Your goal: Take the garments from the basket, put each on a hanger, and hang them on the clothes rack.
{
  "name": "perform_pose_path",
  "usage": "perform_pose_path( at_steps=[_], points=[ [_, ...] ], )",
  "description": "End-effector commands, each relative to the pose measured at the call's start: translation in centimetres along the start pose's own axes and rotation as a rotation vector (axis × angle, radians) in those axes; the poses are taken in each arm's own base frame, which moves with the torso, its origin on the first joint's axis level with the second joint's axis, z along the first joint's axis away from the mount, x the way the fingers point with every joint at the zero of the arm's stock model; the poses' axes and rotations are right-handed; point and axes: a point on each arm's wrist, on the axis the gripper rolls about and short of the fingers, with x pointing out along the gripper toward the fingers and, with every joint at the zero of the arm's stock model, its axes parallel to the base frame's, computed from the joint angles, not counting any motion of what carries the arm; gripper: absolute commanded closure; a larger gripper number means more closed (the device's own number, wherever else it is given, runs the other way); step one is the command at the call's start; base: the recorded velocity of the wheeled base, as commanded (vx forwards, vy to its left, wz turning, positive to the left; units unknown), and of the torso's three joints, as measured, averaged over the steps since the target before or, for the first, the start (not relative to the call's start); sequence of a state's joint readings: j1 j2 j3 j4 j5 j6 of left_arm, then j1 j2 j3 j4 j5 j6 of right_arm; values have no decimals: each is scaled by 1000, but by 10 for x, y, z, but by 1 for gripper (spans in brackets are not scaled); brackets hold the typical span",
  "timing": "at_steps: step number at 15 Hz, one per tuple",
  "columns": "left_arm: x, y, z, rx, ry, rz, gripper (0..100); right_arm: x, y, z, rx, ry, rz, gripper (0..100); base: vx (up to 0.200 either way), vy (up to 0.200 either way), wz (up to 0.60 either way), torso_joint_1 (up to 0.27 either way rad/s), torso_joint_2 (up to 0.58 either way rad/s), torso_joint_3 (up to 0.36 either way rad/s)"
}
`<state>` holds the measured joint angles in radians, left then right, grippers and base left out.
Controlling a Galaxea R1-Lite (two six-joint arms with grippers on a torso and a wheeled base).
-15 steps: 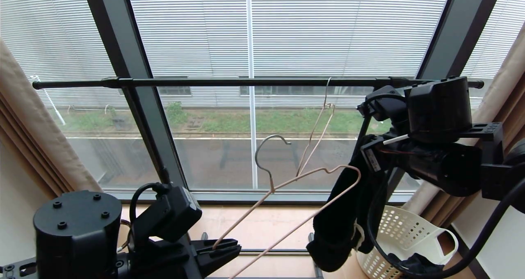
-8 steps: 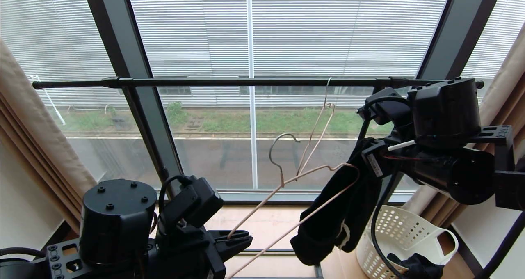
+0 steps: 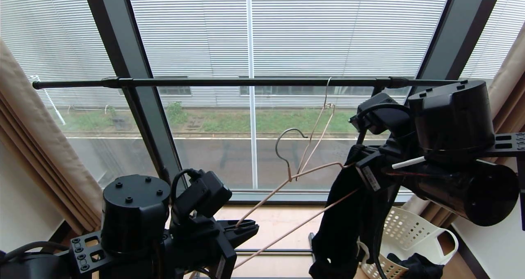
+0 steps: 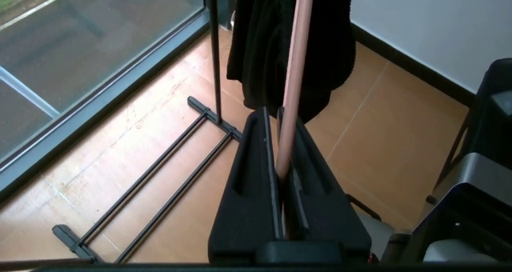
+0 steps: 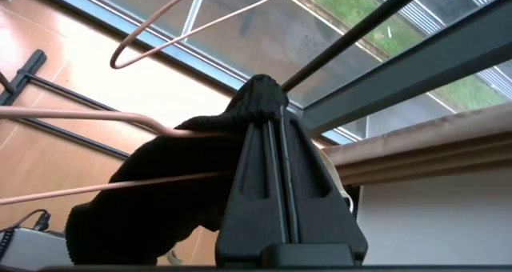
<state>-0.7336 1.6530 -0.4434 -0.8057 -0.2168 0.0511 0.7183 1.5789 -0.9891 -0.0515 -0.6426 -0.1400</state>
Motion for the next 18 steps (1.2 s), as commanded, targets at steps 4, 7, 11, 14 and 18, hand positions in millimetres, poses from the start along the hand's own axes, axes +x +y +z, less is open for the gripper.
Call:
perform_pose_path(
  at_steps=[4, 7, 11, 14, 18],
  points=[
    [3, 1, -3, -3, 13, 19, 100, -29, 17, 5, -18, -54, 98, 100, 0, 0, 0, 0, 0, 0],
    [3, 1, -2, -1, 11, 20, 100, -43, 35, 13, -7, -100, 166, 100, 0, 0, 0, 0, 0, 0],
    [3, 1, -3, -3, 14, 22, 100, -57, 60, 24, 45, -130, 253, 100, 0, 0, 0, 0, 0, 0],
    [3, 1, -3, -2, 14, 20, 100, -69, 70, 38, 112, -165, 301, 100, 0, 0, 0, 0, 0, 0],
    [1, 0, -3, 8, -31, 23, 100, -66, 72, 33, 116, -146, 299, 100, 0, 0, 0, 0, 0, 0]
  ],
)
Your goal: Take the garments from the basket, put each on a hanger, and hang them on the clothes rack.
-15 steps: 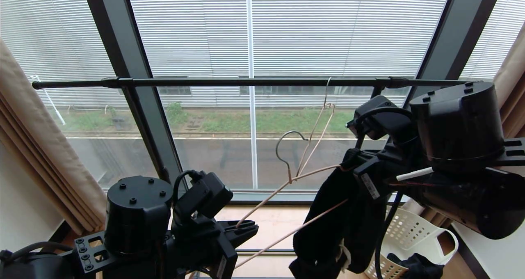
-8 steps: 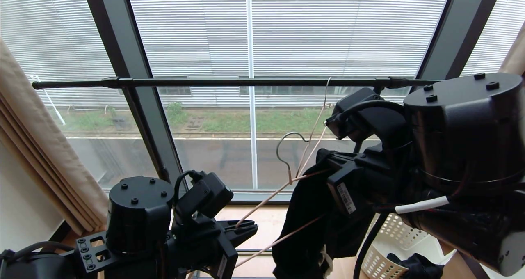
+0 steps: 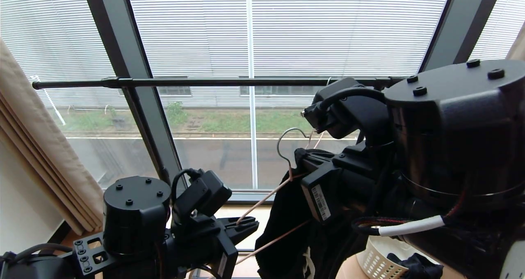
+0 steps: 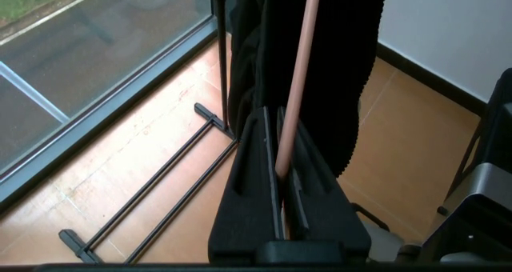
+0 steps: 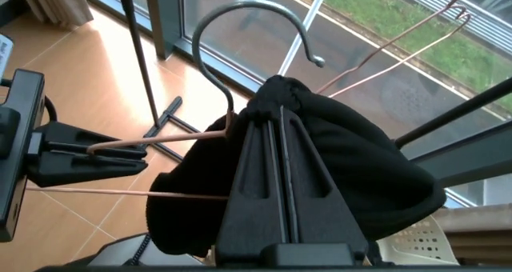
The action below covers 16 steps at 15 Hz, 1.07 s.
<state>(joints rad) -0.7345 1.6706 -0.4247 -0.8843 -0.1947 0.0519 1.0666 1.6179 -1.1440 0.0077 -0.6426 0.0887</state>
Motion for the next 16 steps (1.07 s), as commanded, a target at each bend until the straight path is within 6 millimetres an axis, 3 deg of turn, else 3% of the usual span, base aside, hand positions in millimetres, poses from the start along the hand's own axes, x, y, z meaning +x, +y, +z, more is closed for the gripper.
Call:
perform_pose_path(
  at_steps=[1, 3, 4, 12, 16],
  points=[
    [-1, -1, -3, 0, 0, 0, 100, 1, 0, -3, 1, 9, -3, 100, 0, 0, 0, 0, 0, 0],
    [-4, -1, -5, 5, -22, -1, 100, 5, -10, -2, 20, 13, -36, 100, 0, 0, 0, 0, 0, 0],
    [-4, -1, -4, 6, -30, 0, 100, 4, -16, 0, 31, 8, -48, 0, 0, 0, 0, 0, 0, 0],
    [-8, -2, -6, 9, -48, 2, 100, 0, -38, -6, 52, 18, -99, 0, 0, 0, 0, 0, 0, 0],
    [-10, -2, -7, 13, -72, 2, 100, -14, -85, -6, -60, 61, -20, 0, 0, 0, 0, 0, 0, 0]
  ],
)
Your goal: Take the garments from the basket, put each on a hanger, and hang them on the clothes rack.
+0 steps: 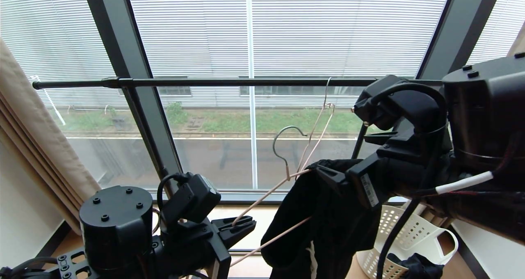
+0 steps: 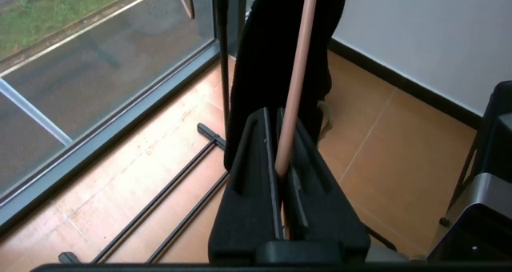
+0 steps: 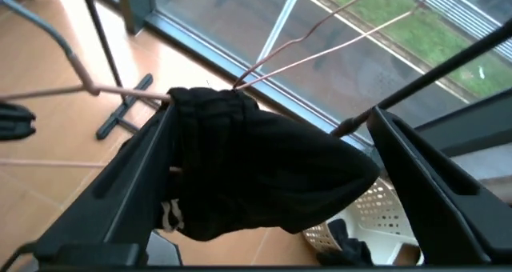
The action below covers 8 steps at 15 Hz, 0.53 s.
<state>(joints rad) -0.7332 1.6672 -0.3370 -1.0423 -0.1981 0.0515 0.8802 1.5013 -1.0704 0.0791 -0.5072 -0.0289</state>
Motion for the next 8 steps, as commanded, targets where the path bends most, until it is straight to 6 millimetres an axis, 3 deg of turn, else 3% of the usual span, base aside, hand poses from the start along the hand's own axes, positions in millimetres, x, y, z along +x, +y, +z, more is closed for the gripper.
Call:
perform_pose_path(
  at_steps=[1, 2, 3, 4, 8],
  points=[
    [-1, 0, -1, 0, 2, 0, 100, -10, -43, 2, -61, -3, 77, 0, 0, 0, 0, 0, 0, 0],
    [-1, 0, -1, 0, 2, 0, 100, -10, -49, 0, -92, 13, 90, 0, 0, 0, 0, 0, 0, 0],
    [-1, -1, -2, 16, 8, -3, 100, -6, -73, -5, -198, 73, 166, 0, 0, 0, 0, 0, 0, 0],
    [-2, -1, -4, 26, 12, -5, 100, -3, -83, -7, -229, 84, 269, 0, 0, 0, 0, 0, 0, 0],
    [-4, -4, -7, 55, 25, -18, 100, 29, -107, -1, -364, 143, 502, 0, 0, 0, 0, 0, 0, 0]
  ],
)
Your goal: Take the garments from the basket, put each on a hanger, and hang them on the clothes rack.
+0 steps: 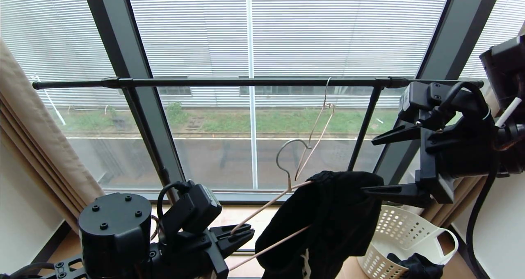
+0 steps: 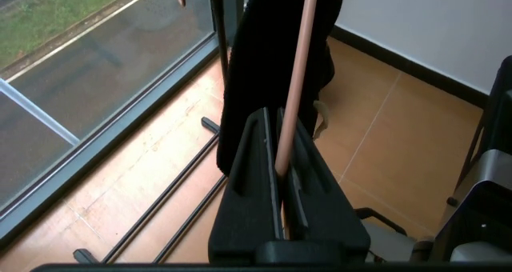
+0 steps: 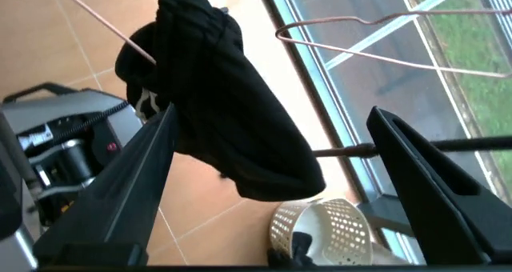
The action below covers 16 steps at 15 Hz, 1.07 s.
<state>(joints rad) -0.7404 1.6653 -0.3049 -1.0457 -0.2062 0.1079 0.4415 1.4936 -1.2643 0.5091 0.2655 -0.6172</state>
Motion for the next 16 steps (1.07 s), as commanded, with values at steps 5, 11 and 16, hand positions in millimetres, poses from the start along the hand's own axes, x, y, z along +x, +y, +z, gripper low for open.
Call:
perform_pose_path(
  at_steps=[5, 11, 16],
  points=[
    [-1, -7, 2, 17, -21, -27, 100, 47, -47, 11, -154, 102, 324, 0, 0, 0, 0, 0, 0, 0],
    [-2, -9, 3, 29, -24, -32, 100, 63, -47, 18, -134, 111, 343, 0, 0, 0, 0, 0, 0, 0],
    [-2, -9, 4, 32, -38, -32, 100, 78, -49, 17, -125, 135, 356, 0, 0, 0, 0, 0, 0, 0]
  ],
)
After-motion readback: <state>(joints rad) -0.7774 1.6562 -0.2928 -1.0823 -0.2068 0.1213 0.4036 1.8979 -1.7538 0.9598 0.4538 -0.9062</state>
